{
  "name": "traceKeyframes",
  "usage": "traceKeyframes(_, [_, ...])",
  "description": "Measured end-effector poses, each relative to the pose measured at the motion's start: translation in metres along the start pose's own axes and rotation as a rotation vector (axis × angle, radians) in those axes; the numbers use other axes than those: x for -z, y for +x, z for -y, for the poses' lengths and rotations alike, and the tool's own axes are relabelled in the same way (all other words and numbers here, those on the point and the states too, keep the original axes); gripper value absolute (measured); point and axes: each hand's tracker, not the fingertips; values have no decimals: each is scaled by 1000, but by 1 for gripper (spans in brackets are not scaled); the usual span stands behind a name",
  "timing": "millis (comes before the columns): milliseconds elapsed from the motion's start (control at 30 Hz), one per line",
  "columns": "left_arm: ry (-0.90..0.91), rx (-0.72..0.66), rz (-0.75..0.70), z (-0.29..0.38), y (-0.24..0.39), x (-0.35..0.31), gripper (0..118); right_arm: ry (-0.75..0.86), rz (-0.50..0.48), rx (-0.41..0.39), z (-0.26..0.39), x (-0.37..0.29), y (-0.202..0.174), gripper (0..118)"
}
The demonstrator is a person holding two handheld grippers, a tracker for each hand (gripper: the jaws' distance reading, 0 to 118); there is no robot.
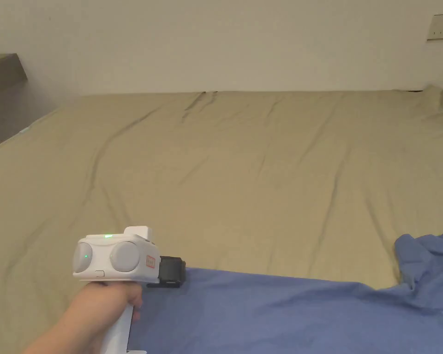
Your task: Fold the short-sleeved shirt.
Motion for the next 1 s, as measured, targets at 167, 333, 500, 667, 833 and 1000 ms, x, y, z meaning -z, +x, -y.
traceKeyframes(167, [82, 92, 27, 7, 16, -19, 33, -35, 1, 30, 6, 21, 19, 1])
traceKeyframes(333, [75, 125, 117, 16, 30, -47, 0, -139, 4, 54, 13, 74, 42, 1])
traceKeyframes(500, [223, 219, 112, 27, 35, -92, 0, -316, 71, 119, 8, 167, 83, 72])
traceKeyframes(667, [248, 213, 143, 30, 31, -115, 0, -445, 121, 134, 14, 257, 102, 92])
traceKeyframes(833, [231, 197, 139, 33, 21, -120, 0, -479, 91, 273, 25, 277, 117, 52])
traceKeyframes(1000, [220, 163, 163, 33, 10, -124, 0, -431, 126, 212, 20, 243, 124, 1])
